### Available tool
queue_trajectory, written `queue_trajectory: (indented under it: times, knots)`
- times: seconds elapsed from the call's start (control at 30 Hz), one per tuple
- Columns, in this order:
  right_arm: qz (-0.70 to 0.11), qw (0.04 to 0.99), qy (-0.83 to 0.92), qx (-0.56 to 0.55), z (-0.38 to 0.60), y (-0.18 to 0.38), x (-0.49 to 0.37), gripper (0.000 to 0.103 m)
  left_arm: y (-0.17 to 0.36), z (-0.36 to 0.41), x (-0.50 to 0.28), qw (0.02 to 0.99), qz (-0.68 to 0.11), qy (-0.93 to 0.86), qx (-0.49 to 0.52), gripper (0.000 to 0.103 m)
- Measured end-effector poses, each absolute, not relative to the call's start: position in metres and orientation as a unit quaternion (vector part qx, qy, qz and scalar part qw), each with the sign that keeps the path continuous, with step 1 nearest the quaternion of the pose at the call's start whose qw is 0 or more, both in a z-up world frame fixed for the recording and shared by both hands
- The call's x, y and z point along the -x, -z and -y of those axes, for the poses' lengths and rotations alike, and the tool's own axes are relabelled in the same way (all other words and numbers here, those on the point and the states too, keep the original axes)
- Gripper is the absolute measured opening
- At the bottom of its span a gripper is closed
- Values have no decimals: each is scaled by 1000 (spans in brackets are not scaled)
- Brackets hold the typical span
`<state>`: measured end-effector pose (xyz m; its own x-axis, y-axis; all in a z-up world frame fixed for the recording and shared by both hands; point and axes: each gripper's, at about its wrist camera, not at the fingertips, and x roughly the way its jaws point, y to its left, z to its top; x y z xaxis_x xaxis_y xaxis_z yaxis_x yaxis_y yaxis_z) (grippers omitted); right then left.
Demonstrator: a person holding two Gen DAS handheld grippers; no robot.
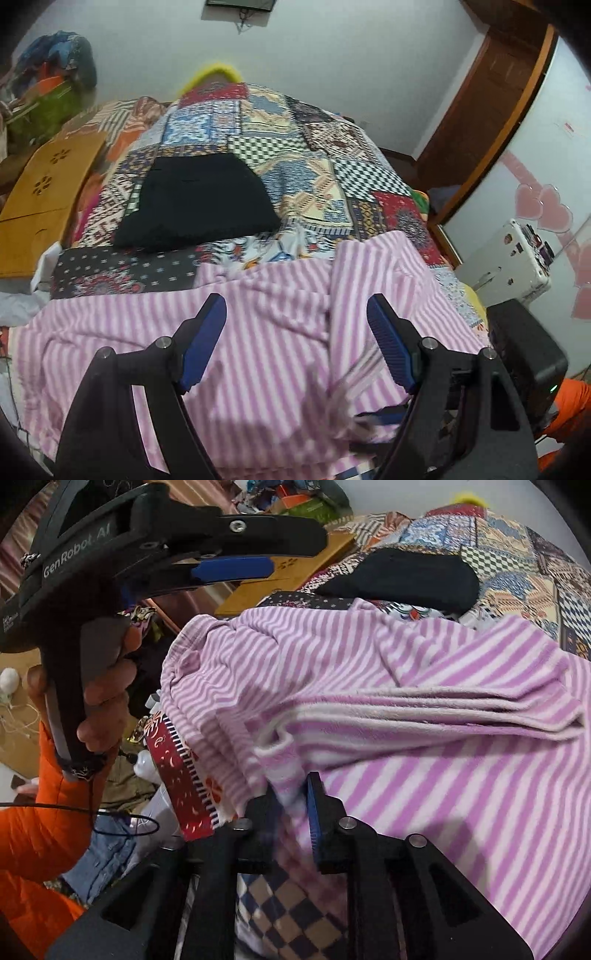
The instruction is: Fold towel
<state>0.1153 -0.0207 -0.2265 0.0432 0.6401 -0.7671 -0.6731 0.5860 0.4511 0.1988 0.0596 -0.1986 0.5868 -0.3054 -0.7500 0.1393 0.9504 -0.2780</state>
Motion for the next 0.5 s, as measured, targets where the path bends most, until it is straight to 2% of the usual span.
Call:
queue_trajectory:
  times: [0.03, 0.1, 0.3, 0.5]
  knots:
    - [-523, 720, -455, 9, 25, 224, -115, 37, 198, -55, -200, 885, -437, 129, 92, 79]
    - [-515, 730, -450, 3, 39, 213, -113, 43, 197, -45, -200, 885, -436, 137, 83, 79]
    - [-470, 790, -394, 30, 90, 183, -129, 44, 209, -15, -203, 871, -453, 175, 81, 79]
    - [-480, 817, -316, 58, 118, 204, -167, 44, 244, 12, -202, 839, -499, 202, 73, 79]
